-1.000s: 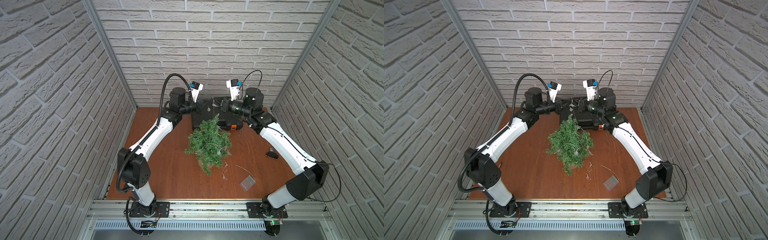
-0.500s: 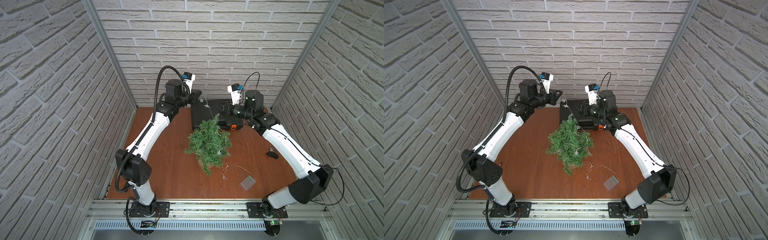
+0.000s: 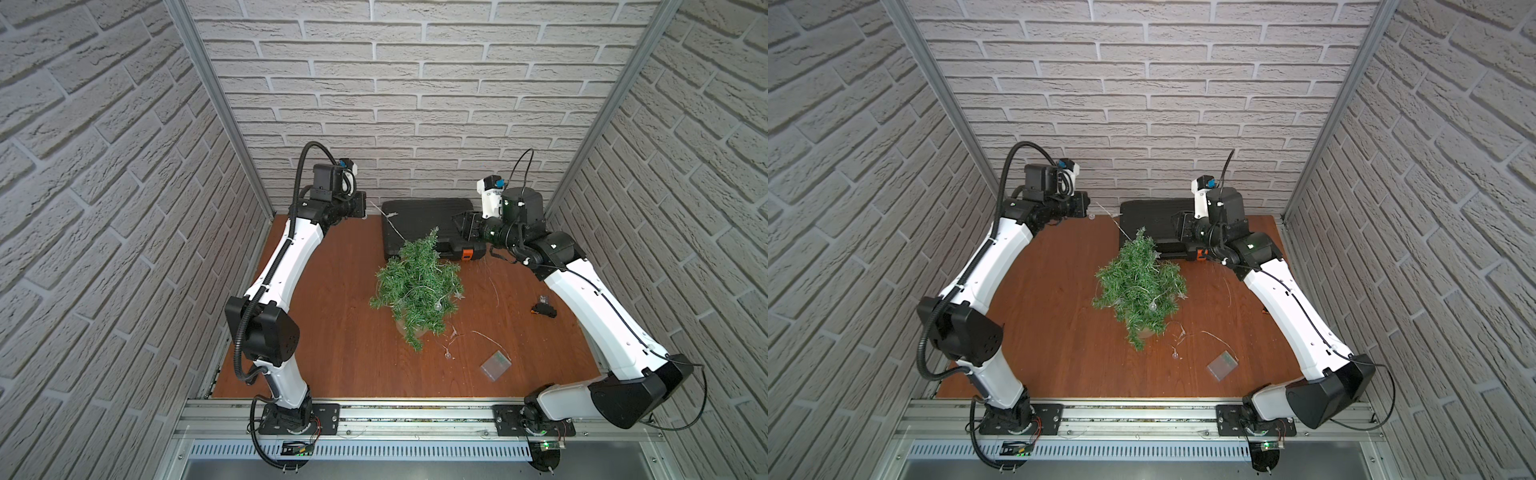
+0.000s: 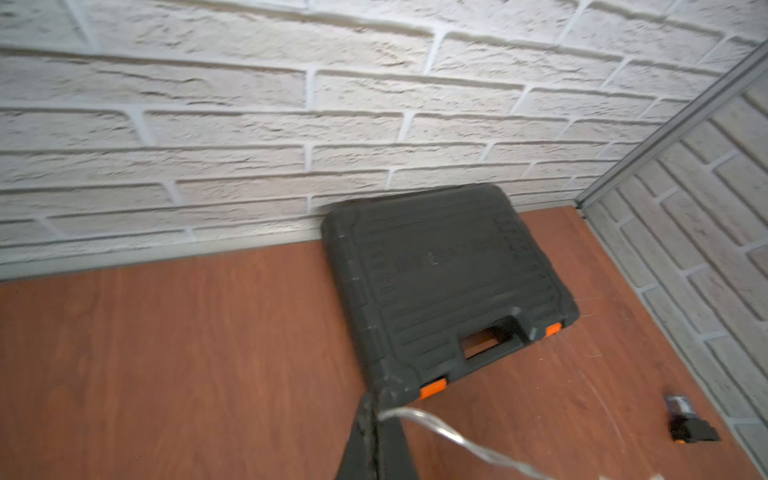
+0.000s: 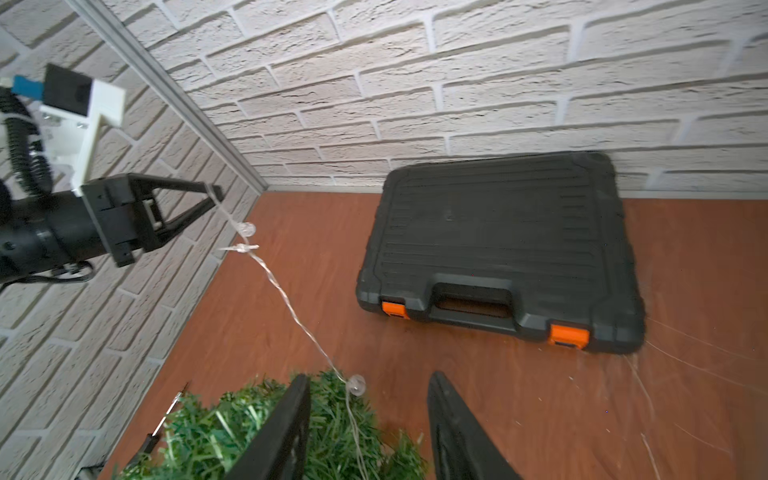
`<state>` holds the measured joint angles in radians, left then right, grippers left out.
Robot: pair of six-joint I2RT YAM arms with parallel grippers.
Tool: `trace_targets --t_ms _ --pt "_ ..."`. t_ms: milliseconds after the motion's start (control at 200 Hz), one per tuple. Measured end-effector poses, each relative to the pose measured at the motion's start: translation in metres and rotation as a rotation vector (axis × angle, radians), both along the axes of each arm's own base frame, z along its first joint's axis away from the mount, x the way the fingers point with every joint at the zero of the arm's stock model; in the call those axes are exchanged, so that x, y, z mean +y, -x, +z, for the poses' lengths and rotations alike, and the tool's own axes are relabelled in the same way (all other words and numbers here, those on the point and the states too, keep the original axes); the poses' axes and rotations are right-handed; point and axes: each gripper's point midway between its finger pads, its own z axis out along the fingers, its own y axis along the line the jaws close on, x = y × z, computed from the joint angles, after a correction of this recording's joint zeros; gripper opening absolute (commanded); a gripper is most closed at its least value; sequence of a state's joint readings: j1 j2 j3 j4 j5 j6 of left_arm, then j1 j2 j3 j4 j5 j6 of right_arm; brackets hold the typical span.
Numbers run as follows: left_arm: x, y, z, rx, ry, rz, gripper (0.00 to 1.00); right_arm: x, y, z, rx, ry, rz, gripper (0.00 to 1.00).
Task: Wrap string light around the christmas tree
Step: Wrap the light string around the Christmas tree.
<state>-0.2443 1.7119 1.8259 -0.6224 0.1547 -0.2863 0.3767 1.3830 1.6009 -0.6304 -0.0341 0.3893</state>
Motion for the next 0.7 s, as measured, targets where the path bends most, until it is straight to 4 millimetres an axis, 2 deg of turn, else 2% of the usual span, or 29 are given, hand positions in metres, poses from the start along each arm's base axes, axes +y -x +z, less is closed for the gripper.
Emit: trace_targets --t_ms 80,155,235,385,530,610,700 --pt "0.019 0.021 -0.005 0.03 -0.025 0.03 0.0 -0.012 0.01 -0.001 0.019 0.023 -0.04 0.48" --pt "0.025 0.045 0.001 0.037 -0.03 0.031 0.0 -0.021 0.022 0.001 0.03 0.027 -0.072 0.49" --pt "0.029 0.069 0.016 0.022 -0.014 0.031 0.0 -0.03 0.035 -0.002 0.048 0.023 -0.1 0.56" --pt "0.03 0.105 0.048 -0.018 0.048 0.023 0.0 -0.04 0.06 -0.017 0.099 0.019 -0.116 0.59" --pt "0.021 0.122 0.069 0.001 0.115 0.009 0.0 -0.045 0.08 -0.042 0.177 0.021 -0.12 0.68" --pt "0.009 0.134 0.071 0.018 0.123 -0.014 0.0 -0.048 0.092 -0.056 0.217 0.013 -0.123 0.78" --pt "-0.009 0.157 0.069 0.049 0.117 -0.06 0.0 -0.053 0.109 -0.069 0.255 0.009 -0.129 0.8"
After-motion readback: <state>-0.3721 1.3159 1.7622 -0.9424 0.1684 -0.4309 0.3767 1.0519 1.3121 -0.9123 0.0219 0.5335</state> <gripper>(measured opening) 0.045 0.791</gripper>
